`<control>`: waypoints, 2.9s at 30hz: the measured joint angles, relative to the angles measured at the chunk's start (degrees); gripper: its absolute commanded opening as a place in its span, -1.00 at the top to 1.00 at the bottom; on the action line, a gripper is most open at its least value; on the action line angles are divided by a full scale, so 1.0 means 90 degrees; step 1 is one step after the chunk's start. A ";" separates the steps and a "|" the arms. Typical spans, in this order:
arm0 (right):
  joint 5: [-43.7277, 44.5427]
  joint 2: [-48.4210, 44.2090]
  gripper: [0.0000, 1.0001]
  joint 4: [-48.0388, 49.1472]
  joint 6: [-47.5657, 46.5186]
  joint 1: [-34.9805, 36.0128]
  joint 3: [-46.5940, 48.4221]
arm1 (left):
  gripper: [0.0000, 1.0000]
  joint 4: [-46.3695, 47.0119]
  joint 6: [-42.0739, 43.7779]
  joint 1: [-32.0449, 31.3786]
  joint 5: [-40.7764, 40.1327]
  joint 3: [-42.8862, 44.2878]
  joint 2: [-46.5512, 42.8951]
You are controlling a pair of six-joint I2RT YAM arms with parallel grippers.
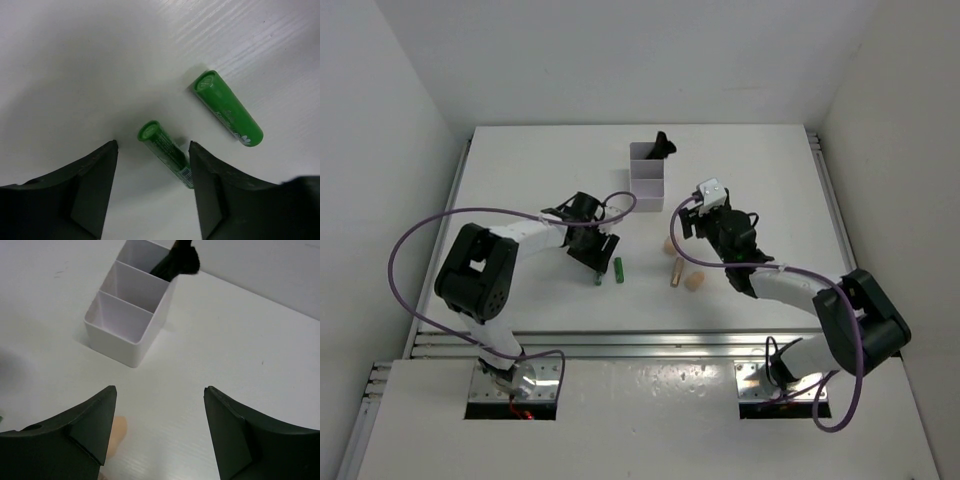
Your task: Organize the makeup
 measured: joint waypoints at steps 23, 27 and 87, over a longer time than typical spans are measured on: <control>0.0648 -0.0746 -0.44 -0.0180 -0.0464 -0.0027 -0.0665 | 1.00 0.0163 -0.0267 -0.0019 -0.0964 0.0075 0.0080; 0.0466 -0.0746 -0.44 -0.0185 -0.0202 -0.0328 -0.0770 | 1.00 -0.0209 -0.0019 0.0107 -0.0918 0.0867 0.0100; -0.0670 0.0843 -0.41 -0.7349 0.1464 -0.0318 0.3597 | -0.23 0.4308 -0.0180 0.0418 0.1008 0.3235 0.1229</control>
